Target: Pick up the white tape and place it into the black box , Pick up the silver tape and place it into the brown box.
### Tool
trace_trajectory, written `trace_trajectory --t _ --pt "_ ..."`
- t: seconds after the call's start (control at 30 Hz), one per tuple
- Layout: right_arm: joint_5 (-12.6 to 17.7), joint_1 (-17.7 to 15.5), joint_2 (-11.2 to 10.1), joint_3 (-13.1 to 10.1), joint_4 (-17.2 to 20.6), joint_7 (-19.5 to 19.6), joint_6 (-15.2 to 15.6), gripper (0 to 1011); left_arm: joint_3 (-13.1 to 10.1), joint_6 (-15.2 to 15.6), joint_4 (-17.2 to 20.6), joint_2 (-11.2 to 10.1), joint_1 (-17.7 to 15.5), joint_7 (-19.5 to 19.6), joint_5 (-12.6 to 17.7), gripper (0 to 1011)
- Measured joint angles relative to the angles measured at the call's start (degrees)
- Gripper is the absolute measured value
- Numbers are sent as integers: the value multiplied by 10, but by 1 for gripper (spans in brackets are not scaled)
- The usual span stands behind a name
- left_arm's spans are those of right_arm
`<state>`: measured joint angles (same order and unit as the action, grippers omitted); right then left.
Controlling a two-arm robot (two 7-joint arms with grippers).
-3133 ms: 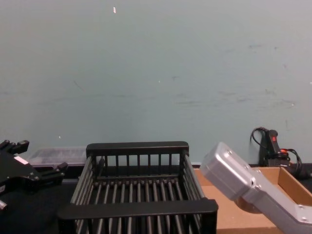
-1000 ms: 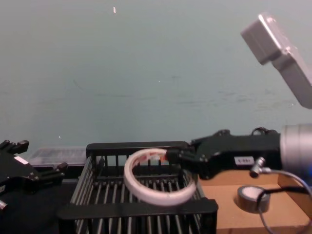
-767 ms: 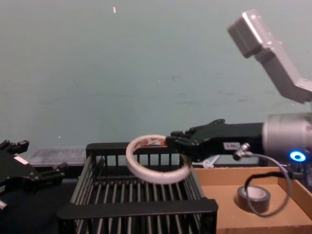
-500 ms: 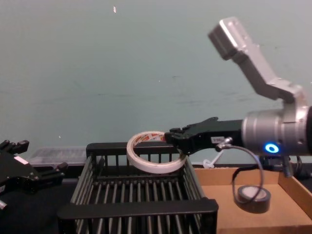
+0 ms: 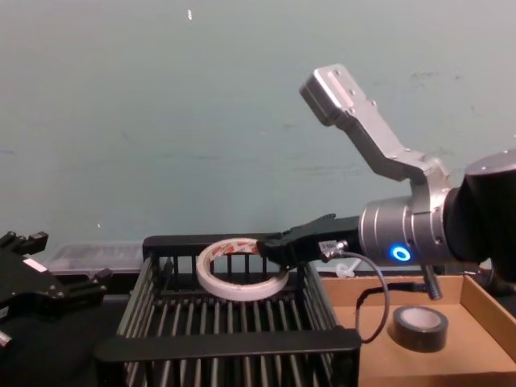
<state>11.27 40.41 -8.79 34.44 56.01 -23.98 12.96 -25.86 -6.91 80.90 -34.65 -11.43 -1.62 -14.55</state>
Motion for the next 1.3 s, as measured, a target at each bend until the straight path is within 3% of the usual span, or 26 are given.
trace_trajectory --t 0.4,0.53,0.7,0.97,1.07,1.3 --pt "-1 0 0 1 0 0 0 99 0 0 0 0 0 0 0 1001" --pt "-1 0 -1 1 1 0 0 158 0 0 0 0 0 0 0 1001" --pt "0 0 -1 1 2 -1 0 347 0 0 0 0 0 0 0 1001" --pt "1 -1 -1 1 3 -1 -1 547 0 0 0 0 0 0 0 1001" --pt "1 -1 -2 1 3 -1 -1 691 0 0 0 0 0 0 0 1002" --pt "1 -1 -2 1 3 -1 -1 878 0 0 0 0 0 0 0 1001"
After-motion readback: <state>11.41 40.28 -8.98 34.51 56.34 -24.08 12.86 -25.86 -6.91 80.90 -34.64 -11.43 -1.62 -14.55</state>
